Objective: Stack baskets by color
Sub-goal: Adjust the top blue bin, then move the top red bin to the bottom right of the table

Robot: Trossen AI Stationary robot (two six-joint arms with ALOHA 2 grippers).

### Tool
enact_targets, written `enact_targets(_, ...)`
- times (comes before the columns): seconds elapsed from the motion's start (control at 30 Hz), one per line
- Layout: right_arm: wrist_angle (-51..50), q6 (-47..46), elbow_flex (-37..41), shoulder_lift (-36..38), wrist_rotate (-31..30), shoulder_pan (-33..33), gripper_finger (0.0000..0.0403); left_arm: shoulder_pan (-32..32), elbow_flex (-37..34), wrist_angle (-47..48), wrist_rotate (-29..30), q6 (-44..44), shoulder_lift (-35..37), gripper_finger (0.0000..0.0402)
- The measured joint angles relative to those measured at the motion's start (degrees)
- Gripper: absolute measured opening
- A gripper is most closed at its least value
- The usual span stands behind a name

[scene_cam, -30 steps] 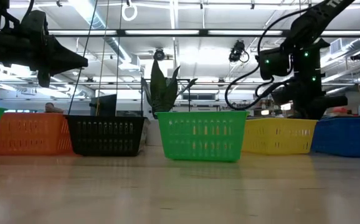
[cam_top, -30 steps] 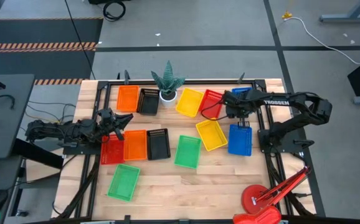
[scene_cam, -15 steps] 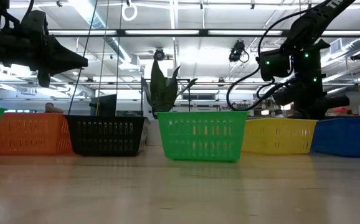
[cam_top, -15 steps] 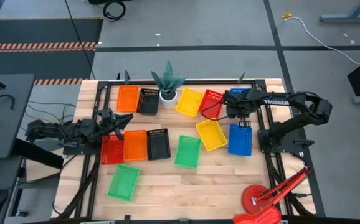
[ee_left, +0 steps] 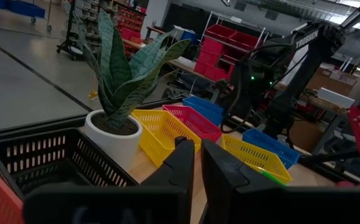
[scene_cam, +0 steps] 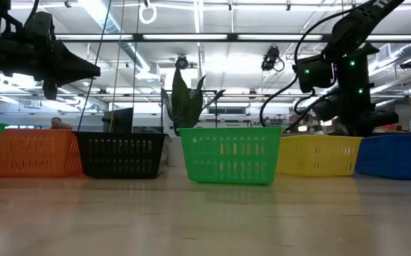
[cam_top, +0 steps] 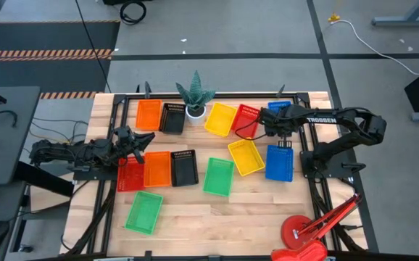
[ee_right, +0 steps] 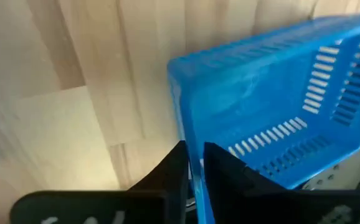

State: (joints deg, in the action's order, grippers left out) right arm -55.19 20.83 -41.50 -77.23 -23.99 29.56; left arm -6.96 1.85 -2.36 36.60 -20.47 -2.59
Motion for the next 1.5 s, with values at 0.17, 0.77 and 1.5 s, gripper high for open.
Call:
enact_targets(0.17, -1.07, -3.61, -0.82, 0.03, 0.00, -1.16, 0.0098, 0.00, 0.00, 0.00, 0.00, 0.00, 0.00, 0.0037)
enact_targets(0.77, 3.99, -29.44, -8.31, 0.05, 0.04, -16.16, 0.0114, 0.02, -0.01, -0.01, 0.01, -4.28, -0.02, 0.0037)
enact_targets(1.5, 41.98, -36.15, -8.19, -9.09, 3.78, -20.17, 0.0139, 0.02, -0.01, 0.01, 0.01, -4.42, -0.02, 0.0032)
